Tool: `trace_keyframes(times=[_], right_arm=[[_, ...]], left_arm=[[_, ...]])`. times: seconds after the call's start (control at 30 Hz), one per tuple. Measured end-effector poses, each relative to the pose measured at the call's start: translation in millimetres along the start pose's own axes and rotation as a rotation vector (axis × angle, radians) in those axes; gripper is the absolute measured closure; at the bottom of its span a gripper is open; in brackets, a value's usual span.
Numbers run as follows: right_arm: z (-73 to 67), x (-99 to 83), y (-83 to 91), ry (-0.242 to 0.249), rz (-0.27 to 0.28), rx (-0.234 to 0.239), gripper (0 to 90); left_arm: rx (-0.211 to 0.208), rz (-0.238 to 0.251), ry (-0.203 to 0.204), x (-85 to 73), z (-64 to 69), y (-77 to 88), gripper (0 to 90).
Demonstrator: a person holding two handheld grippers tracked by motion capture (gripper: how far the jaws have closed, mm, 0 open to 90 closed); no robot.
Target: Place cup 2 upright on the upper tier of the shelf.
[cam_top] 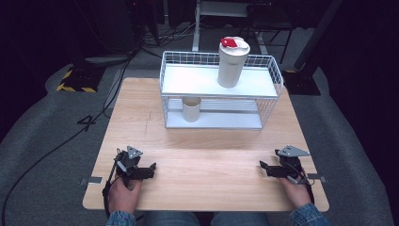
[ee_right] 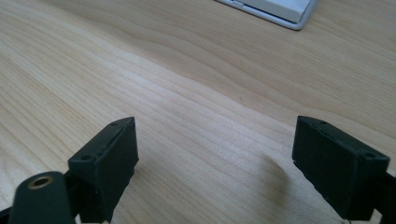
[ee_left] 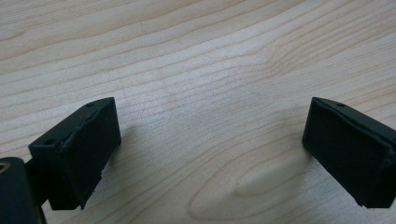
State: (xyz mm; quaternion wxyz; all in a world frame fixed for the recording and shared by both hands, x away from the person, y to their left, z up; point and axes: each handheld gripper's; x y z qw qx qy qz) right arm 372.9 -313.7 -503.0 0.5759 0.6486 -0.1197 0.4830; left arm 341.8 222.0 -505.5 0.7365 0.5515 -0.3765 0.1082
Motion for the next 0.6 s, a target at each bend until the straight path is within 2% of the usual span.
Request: trace_keyframes(times=[0.07,0.1,0.13,0.17,0.6], right_arm=[[-1.3,0.5,-2.0,0.001,-0.029,0.001,14.4],[-1.0,1.3,-4.0,-0.058,-0.056,0.021,12.7],[-1.0,1.3,-4.0,-0.058,-0.056,0.021,12.7],[-1.4,1.7,-4.7,-0.073,-0.067,-0.001,9.9],[-1.3,1.9,-6.0,-0.089,-0.084,-0.024,4.3]], left_arm=[[0.000,0.000,0.000,0.0,0.0,0.0,4.9],[0.000,0.000,0.000,0.0,0.0,0.0,4.9],[0.000,0.000,0.000,0.0,0.0,0.0,4.9],[0.000,0.000,0.000,0.0,0.0,0.0,4.9],[0.001,0.001,-0.001,-0.1,0.0,0.0,4.9]])
Point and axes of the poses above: each handheld gripper's, and its own axes: y roughly backward along the jaws, x roughly out of its top, z roughly to its right, and after that the axes turned 6 degrees about -x, right-handed
